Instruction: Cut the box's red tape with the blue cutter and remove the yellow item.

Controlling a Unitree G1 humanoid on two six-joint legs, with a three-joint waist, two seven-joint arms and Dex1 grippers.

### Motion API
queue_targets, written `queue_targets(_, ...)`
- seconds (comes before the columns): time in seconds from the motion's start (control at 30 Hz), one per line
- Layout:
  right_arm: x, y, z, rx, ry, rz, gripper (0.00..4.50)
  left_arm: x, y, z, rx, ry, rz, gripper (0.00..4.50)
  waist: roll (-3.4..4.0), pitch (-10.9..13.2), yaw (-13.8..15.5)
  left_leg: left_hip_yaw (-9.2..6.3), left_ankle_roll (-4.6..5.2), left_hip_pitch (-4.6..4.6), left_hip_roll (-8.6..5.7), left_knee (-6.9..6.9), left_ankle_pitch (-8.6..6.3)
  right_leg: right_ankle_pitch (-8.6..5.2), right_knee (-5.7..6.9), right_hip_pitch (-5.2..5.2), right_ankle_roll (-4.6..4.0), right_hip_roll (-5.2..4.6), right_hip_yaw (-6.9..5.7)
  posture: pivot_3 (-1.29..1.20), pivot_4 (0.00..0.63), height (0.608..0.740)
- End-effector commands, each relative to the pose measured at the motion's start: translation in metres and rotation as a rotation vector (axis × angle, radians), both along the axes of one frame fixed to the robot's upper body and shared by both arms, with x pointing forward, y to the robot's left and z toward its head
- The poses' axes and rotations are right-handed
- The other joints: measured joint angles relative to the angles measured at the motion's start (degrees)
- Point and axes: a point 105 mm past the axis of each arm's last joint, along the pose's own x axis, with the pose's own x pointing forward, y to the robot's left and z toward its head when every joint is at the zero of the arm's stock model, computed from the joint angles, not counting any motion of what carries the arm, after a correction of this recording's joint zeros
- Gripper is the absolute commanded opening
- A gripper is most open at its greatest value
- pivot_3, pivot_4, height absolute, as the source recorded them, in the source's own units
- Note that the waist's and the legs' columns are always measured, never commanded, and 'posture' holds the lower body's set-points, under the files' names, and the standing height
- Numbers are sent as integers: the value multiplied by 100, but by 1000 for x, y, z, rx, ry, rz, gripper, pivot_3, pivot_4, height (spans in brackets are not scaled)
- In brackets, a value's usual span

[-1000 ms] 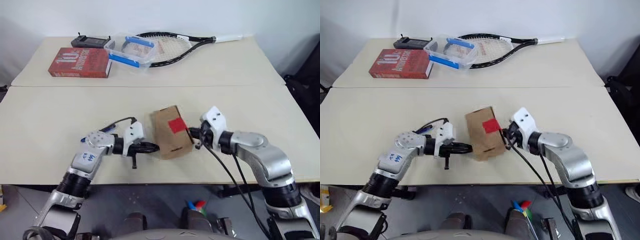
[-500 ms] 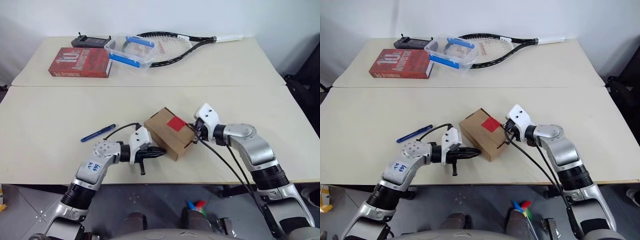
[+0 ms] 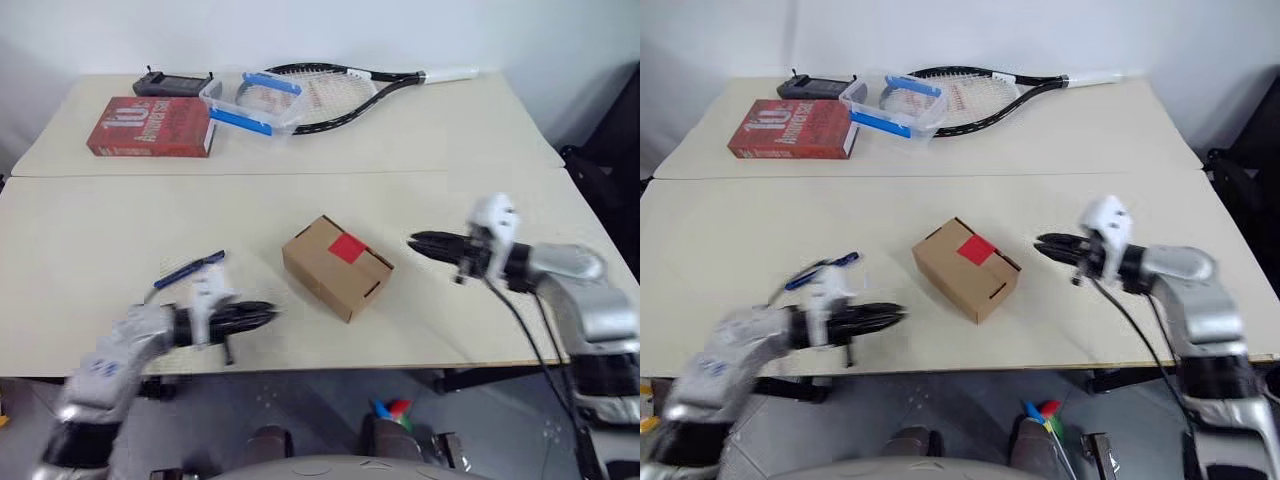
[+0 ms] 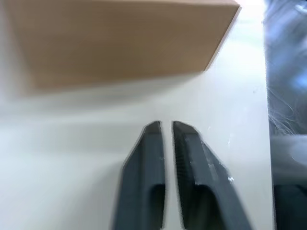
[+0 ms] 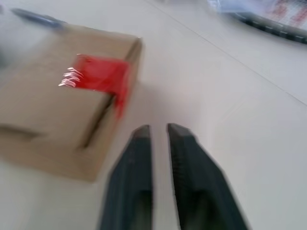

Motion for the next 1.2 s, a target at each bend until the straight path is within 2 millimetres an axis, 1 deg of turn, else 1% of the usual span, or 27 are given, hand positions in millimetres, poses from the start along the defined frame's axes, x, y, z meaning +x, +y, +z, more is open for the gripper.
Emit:
queue_targets(0.03,-25,0,19,1,-116,79,1786,-18,55,33,-24,-121,149,1687,3,1,8,3,0,1,0,6,0,0,2,2,0,-1,1,0,150,740)
queue_targets(0.07,-30,1,17,3,-101,84,2126,-25,74,35,-9,-126,196,2018,3,1,12,3,1,11,0,11,0,0,4,11,0,-1,1,0,150,740)
queue_targets(0.1,-37,2,19,40,-101,106,2446,-33,99,39,-13,-122,277,2277,3,1,14,4,1,13,0,12,-1,0,3,12,0,-2,1,0,150,740)
queue_targets(0.17,-45,5,23,82,-153,124,3194,-46,142,44,10,-129,421,2962,4,2,18,4,1,14,1,12,-1,-1,9,9,-3,-2,3,0,150,740)
queue_targets(0.23,-49,6,20,98,-133,138,3869,-60,173,43,39,-108,511,3565,4,2,17,3,0,13,3,12,-3,-3,15,4,-7,0,2,0,150,740)
queue_targets(0.27,-54,9,19,123,-96,186,4224,-71,190,39,49,-77,559,3876,3,2,19,4,1,11,2,12,-4,-3,14,4,-7,-1,2,0,150,740)
queue_targets(0.3,-57,11,20,148,-86,218,4491,-80,203,35,65,-49,597,4164,4,2,19,5,4,12,2,12,-8,-3,14,4,-7,-1,2,0,150,740)
queue_targets(0.33,-58,13,24,173,-110,227,4500,-87,213,31,81,-29,623,4484,4,2,16,6,6,12,2,12,-10,-3,11,4,-7,-1,2,0,150,740)
queue_targets(0.37,-60,15,26,192,-105,247,4500,-93,220,27,80,-2,641,4484,5,2,13,9,6,13,3,12,-13,-3,13,2,-7,-2,2,0,150,740)
queue_targets(0.47,-70,28,27,130,-154,329,4500,-105,232,22,81,38,649,4484,5,3,27,12,6,10,4,9,-17,-4,14,-5,-8,-2,1,0,150,740)
queue_targets(0.53,-77,35,31,123,-172,363,4500,-104,227,22,74,49,606,4484,5,3,28,14,5,9,5,9,-19,-4,14,-7,-8,-2,1,0,150,740)
queue_targets(0.6,-81,36,36,125,-174,368,4500,-96,215,24,70,34,537,4484,3,3,38,14,5,8,7,10,-20,-4,15,-7,-7,-2,1,0,150,740)
queue_targets(0.7,-86,37,39,109,-158,371,4500,-69,172,24,62,26,326,4484,3,2,93,14,4,9,6,10,-20,-4,16,-5,-7,-4,2,0,150,740)
queue_targets(0.73,-87,37,38,104,-144,372,4500,-59,161,25,67,12,272,4484,3,2,121,14,4,10,6,11,-20,-3,17,-5,-7,-4,2,0,150,740)
queue_targets(0.83,-89,38,34,81,-107,385,4500,-29,139,23,98,-22,165,4484,2,2,158,15,3,11,7,13,-19,-3,22,-6,-8,-3,2,0,150,740)
queue_targets(0.87,-89,38,33,75,-100,389,4500,-22,135,22,108,-23,147,4484,2,2,156,16,3,12,6,13,-19,-3,22,-6,-8,-2,2,0,150,740)
queue_targets(0.9,-89,39,33,67,-95,391,4500,-4,128,18,121,-33,113,4484,2,1,156,19,3,12,6,13,-19,-3,22,-7,-8,-2,2,0,150,740)
queue_targets(0.93,-89,39,33,62,-93,393,4500,8,122,16,135,-40,88,4484,4,1,158,22,3,12,5,13,-19,-3,22,-7,-8,-2,2,0,150,740)
queue_targets(1.0,-89,40,33,57,-92,392,4500,25,116,15,139,-48,59,4484,-1,0,158,28,5,11,4,13,-19,-3,26,-13,-7,-2,2,0,150,740)
queue_targets(1.07,-90,40,33,43,-88,383,4500,41,109,7,132,-18,33,4484,-4,-1,129,40,7,13,3,13,-20,-2,27,-15,-5,-3,1,0,150,740)
queue_targets(1.13,-91,40,33,36,-87,369,4500,52,104,1,131,7,12,4484,-6,-1,112,45,8,13,3,13,-21,-1,27,-18,-4,-3,-2,0,150,740)
queue_targets(1.2,-93,40,32,38,-89,355,4500,56,101,-3,128,37,-9,4484,-11,-2,82,47,10,12,3,14,-22,-1,26,-20,-3,-4,-5,0,150,740)
